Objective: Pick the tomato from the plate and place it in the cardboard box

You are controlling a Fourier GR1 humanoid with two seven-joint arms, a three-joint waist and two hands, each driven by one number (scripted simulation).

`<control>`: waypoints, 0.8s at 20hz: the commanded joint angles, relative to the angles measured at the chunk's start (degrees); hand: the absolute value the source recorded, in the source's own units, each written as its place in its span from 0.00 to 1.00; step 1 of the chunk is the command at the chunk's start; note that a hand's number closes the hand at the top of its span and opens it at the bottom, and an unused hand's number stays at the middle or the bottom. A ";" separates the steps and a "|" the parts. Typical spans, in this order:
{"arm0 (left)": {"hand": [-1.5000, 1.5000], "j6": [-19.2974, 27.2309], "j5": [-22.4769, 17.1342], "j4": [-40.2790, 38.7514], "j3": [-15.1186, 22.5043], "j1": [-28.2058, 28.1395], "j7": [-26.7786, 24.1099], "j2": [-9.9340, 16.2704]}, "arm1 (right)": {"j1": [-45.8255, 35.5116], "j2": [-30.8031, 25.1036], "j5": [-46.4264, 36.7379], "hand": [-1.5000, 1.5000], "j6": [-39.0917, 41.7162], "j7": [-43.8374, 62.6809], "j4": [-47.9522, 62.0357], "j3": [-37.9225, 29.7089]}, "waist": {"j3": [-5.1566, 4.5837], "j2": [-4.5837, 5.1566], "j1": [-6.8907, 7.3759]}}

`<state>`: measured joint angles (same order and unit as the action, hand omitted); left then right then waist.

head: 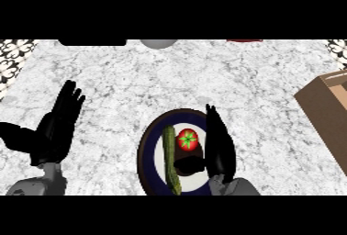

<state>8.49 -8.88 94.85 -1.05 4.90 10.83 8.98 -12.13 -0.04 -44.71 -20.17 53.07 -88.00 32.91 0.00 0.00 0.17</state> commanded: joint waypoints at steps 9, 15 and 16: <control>0.50 -2.17 0.03 -0.10 -2.63 -0.88 -0.45 -1.01 | 2.45 0.04 1.50 0.00 -2.16 -4.09 5.00 0.13 | 0.00 0.02 -0.08; 0.50 -0.62 2.38 4.97 -1.42 0.10 4.81 -1.61 | -0.73 0.04 3.24 0.00 -5.71 -7.55 9.59 -0.28 | 0.01 0.00 0.02; 0.50 -2.94 0.73 2.13 -2.59 -0.05 2.63 -1.34 | -2.48 0.04 3.71 0.00 -7.12 -3.77 10.60 3.19 | 0.00 0.01 0.05</control>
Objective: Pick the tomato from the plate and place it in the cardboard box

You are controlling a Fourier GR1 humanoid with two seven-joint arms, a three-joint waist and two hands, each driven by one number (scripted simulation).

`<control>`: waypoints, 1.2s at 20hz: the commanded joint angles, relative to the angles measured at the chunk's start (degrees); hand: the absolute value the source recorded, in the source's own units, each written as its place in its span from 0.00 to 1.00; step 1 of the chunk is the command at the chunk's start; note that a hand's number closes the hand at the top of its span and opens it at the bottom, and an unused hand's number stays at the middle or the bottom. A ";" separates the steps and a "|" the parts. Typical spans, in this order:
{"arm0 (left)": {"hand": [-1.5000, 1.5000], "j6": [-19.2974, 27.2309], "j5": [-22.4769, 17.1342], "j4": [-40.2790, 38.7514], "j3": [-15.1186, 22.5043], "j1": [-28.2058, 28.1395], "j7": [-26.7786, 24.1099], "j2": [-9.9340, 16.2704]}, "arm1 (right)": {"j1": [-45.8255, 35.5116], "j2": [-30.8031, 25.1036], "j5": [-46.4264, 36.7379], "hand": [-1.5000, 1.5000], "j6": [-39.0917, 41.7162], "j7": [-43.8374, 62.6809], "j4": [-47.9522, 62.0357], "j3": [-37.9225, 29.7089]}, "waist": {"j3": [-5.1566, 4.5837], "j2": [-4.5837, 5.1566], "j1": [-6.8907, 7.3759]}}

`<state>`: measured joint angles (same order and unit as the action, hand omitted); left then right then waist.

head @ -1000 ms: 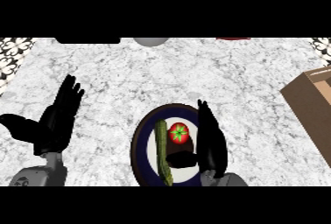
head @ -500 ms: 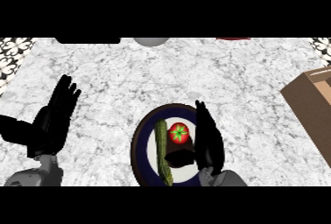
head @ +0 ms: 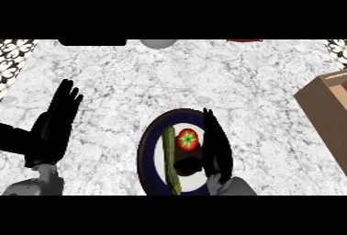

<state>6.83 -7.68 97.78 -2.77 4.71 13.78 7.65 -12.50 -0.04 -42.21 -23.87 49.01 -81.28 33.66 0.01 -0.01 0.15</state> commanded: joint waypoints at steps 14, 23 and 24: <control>0.50 0.16 2.63 -3.35 -0.19 0.40 -3.67 -2.79 | -5.29 0.03 -6.06 1.00 -2.21 -1.26 8.33 2.68 | -0.01 -0.01 -0.03; 0.50 -1.80 1.07 -2.07 -1.72 -0.85 -2.15 -1.18 | 0.62 -5.17 -16.39 1.00 3.30 0.56 -3.43 11.23 | -0.04 -0.28 -0.52; 0.50 -0.99 1.83 -3.62 -1.28 -0.16 -2.39 -1.88 | 0.32 -8.12 -14.49 1.00 8.02 -1.92 -6.61 13.62 | -0.08 -0.40 -1.00</control>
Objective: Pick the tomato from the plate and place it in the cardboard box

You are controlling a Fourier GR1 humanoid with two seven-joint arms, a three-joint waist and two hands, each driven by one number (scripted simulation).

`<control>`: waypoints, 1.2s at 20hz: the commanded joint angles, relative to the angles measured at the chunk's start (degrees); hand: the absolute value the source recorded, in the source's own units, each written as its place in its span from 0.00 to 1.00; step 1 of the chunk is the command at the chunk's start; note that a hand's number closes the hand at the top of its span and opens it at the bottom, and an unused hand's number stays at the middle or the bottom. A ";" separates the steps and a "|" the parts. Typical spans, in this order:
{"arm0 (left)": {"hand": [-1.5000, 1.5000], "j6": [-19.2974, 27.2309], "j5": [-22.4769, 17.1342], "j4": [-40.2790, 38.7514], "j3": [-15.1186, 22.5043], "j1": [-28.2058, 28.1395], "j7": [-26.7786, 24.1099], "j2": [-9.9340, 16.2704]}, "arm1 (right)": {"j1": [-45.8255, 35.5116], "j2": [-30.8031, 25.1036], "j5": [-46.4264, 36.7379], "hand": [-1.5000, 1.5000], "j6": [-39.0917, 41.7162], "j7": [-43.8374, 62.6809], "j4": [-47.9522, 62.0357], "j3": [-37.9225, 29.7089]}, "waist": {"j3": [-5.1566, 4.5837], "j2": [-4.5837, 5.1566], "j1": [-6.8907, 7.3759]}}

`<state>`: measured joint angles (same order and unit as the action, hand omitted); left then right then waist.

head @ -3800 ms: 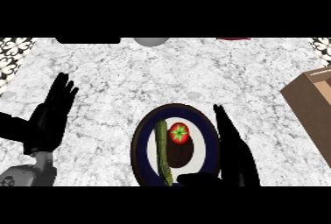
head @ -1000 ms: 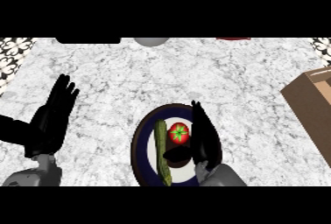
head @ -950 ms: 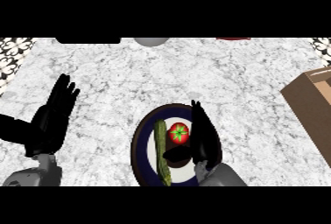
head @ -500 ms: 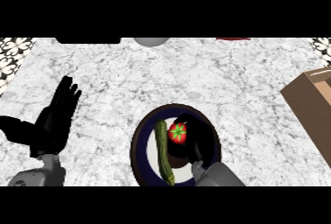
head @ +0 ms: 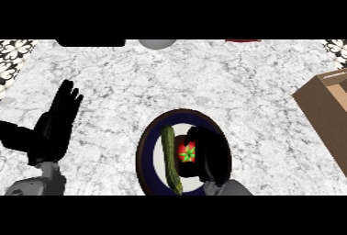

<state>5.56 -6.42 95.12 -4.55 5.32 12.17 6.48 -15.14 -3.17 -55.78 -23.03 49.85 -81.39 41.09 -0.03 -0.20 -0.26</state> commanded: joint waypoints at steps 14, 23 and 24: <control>0.50 -1.29 -0.60 -1.94 -1.38 0.99 -0.46 1.12 | 6.81 -18.68 -8.90 1.00 33.66 1.78 -48.03 16.06 | -0.03 0.02 -0.32; 0.50 -0.72 -0.35 0.28 -0.79 0.04 0.13 0.50 | 5.71 -16.93 -10.74 1.00 32.92 10.08 -60.31 -2.92 | 0.00 0.09 -0.14; 0.50 -0.83 -1.58 0.98 -1.75 1.91 2.80 1.44 | 8.63 -20.20 -11.65 1.00 31.37 8.55 -63.09 -3.62 | 0.06 -0.01 -0.59</control>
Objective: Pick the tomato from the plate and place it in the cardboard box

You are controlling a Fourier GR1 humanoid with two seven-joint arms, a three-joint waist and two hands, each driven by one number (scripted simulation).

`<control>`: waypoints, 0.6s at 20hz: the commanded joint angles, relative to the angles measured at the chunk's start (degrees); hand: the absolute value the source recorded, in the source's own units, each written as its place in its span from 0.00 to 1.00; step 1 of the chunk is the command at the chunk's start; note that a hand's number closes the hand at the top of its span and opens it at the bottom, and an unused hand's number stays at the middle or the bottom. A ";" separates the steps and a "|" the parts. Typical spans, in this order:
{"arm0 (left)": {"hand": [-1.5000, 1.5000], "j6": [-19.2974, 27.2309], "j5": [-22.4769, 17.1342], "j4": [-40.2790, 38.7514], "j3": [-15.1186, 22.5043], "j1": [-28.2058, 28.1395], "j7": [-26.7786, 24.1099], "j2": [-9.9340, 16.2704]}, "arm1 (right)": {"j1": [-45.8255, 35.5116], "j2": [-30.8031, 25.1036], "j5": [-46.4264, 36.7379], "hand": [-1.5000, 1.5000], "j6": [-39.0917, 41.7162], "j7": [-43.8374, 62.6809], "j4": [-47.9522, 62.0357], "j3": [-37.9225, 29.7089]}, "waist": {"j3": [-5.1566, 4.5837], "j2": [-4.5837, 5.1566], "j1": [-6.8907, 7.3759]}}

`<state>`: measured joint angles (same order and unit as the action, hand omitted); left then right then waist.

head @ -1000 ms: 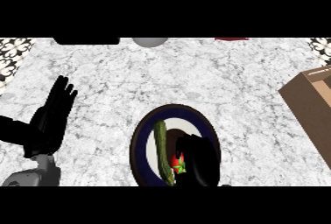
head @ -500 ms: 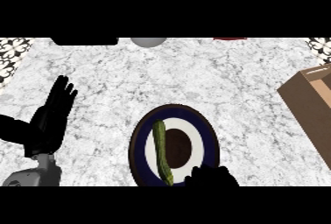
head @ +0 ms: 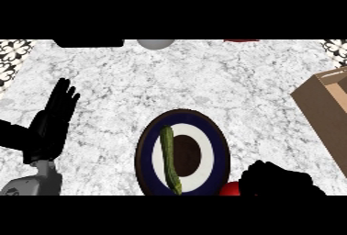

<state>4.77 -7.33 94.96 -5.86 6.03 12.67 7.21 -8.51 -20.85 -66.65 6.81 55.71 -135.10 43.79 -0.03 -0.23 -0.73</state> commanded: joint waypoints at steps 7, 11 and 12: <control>0.50 0.70 -0.02 1.94 0.51 0.32 1.72 -0.70 | -2.67 -1.63 13.62 1.00 7.38 -0.69 -6.27 -28.72 | 0.05 0.33 0.67; 0.50 0.38 0.39 0.63 1.32 0.42 0.30 -1.47 | 2.45 -3.39 17.42 1.00 5.58 -8.35 -3.09 -37.60 | 0.10 0.30 0.19; 0.50 0.72 1.42 1.18 1.08 -0.80 0.16 -0.77 | 2.00 -2.89 18.90 1.00 5.51 -9.12 -2.04 -40.25 | 0.12 0.27 0.28</control>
<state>5.13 -6.63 96.11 -4.89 5.38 12.66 6.31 -8.08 -23.24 -61.51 11.46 50.22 -133.95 13.68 0.05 0.01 -0.51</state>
